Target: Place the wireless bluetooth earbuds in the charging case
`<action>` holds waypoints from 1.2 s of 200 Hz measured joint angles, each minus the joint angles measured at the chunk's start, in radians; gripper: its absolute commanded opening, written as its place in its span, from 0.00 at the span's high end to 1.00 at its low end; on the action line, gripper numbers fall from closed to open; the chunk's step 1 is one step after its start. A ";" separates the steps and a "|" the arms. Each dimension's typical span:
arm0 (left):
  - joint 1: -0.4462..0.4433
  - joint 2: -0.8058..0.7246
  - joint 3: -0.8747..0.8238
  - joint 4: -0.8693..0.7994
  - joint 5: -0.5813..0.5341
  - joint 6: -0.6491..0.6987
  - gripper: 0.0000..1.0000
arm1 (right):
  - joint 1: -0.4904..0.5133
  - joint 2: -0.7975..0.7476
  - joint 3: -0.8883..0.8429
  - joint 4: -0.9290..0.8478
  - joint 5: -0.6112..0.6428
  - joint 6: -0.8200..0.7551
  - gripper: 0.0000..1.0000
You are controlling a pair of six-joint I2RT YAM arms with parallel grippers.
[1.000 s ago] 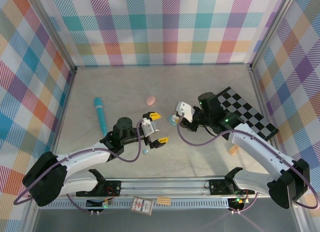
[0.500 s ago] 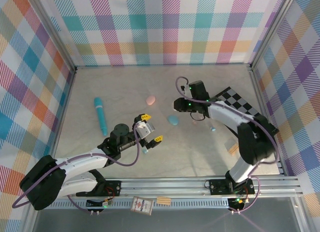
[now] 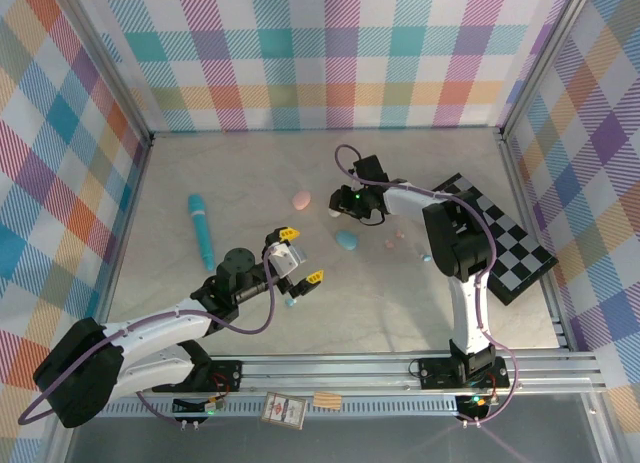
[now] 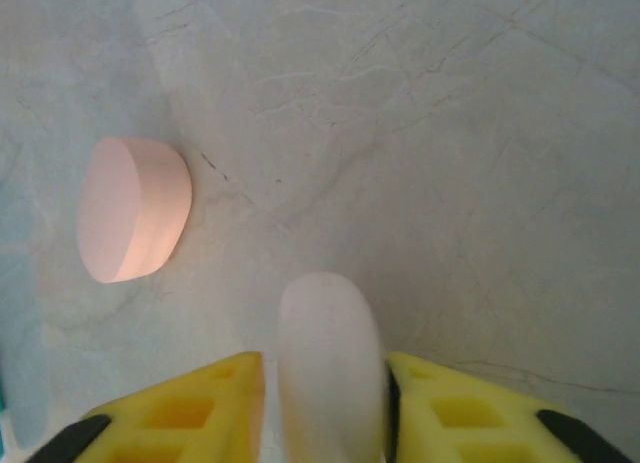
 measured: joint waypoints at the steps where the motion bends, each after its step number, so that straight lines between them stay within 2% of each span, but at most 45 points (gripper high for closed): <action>1: 0.000 0.000 0.000 0.000 0.000 0.000 0.00 | 0.000 0.000 0.000 0.000 0.003 0.001 0.48; 15: 0.000 0.000 -0.001 -0.008 -0.003 -0.002 0.00 | 0.000 -0.018 -0.014 -0.010 0.035 -0.019 0.36; 30: 0.005 0.004 -0.004 -0.004 -0.004 -0.009 0.00 | 0.000 -0.069 -0.053 -0.039 0.078 -0.059 0.28; 49: 0.016 0.020 -0.005 0.012 0.002 -0.027 0.00 | 0.000 -0.161 -0.092 -0.088 0.108 -0.146 0.21; 86: 0.078 0.066 -0.013 0.068 0.055 -0.083 0.00 | 0.000 -0.362 -0.175 -0.109 0.101 -0.416 0.11; 117: 0.156 0.109 -0.052 0.171 0.115 -0.164 0.00 | 0.025 -0.463 -0.237 -0.147 0.103 -0.662 0.11; 165: 0.222 0.190 -0.072 0.333 0.183 -0.291 0.00 | 0.068 -0.483 -0.287 -0.214 0.114 -0.942 0.11; 198: 0.231 0.211 -0.072 0.388 0.205 -0.330 0.00 | 0.093 -0.440 -0.287 -0.222 0.140 -1.041 0.13; 240: 0.235 0.212 -0.072 0.409 0.219 -0.345 0.00 | 0.107 -0.340 -0.282 -0.232 0.163 -1.096 0.19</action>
